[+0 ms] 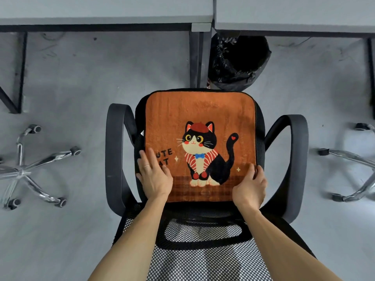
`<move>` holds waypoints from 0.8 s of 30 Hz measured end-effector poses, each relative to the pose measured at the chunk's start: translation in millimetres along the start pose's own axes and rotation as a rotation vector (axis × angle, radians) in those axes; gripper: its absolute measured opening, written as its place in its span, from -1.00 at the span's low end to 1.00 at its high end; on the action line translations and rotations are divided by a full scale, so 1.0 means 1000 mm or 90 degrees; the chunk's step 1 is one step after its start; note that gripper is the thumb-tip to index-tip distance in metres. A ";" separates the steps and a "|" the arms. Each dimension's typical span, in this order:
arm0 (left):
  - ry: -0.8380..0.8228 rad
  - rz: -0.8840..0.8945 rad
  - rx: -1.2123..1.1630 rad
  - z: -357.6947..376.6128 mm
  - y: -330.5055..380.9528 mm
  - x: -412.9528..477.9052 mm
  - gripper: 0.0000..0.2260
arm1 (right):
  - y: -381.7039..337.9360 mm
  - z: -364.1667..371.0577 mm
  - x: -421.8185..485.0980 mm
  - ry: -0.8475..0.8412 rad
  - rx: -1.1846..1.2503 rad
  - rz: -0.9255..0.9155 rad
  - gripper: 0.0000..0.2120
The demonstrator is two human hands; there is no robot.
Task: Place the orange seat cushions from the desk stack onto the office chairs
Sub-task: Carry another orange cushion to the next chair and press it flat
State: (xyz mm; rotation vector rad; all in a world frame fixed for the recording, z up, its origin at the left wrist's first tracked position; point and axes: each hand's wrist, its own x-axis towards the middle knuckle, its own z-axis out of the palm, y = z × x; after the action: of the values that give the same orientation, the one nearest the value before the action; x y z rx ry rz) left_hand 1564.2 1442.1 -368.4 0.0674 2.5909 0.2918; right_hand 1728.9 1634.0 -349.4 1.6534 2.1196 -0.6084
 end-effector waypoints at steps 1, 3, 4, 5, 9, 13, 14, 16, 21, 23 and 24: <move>-0.034 0.019 0.027 0.002 0.001 0.001 -0.35 | 0.000 0.002 0.000 -0.017 -0.012 -0.024 -0.21; -0.086 0.019 0.045 0.002 0.002 0.004 -0.30 | 0.001 0.003 0.001 -0.063 0.003 -0.032 -0.17; -0.104 0.013 0.042 0.001 0.003 0.006 -0.27 | 0.001 0.002 0.002 -0.081 0.015 -0.033 -0.15; -0.120 0.013 0.043 0.000 0.003 0.007 -0.25 | 0.001 0.000 0.003 -0.094 0.026 -0.034 -0.14; -0.182 0.022 0.101 -0.019 0.004 0.003 -0.20 | 0.003 -0.023 -0.001 -0.164 0.021 -0.050 -0.19; -0.292 0.047 0.182 -0.059 0.027 -0.030 -0.51 | -0.008 -0.067 -0.023 -0.271 -0.067 -0.137 -0.42; -0.340 0.051 0.157 -0.072 0.038 -0.044 -0.55 | -0.015 -0.081 -0.031 -0.300 -0.086 -0.171 -0.45; -0.405 0.077 0.091 -0.096 0.059 -0.076 -0.56 | -0.029 -0.110 -0.050 -0.349 -0.113 -0.245 -0.53; -0.335 0.150 -0.020 -0.176 0.087 -0.158 -0.61 | -0.059 -0.189 -0.115 -0.297 -0.169 -0.442 -0.62; -0.287 0.168 -0.060 -0.221 0.081 -0.193 -0.65 | -0.072 -0.233 -0.155 -0.266 -0.178 -0.524 -0.63; -0.259 0.177 -0.072 -0.241 0.074 -0.206 -0.65 | -0.077 -0.251 -0.172 -0.253 -0.182 -0.557 -0.63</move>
State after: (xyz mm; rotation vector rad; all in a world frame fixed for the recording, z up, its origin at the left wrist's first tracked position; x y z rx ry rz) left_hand 1617.5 1446.2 -47.3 0.4048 2.1539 0.4720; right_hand 1685.8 1617.3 -38.9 0.3510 2.3919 -0.7397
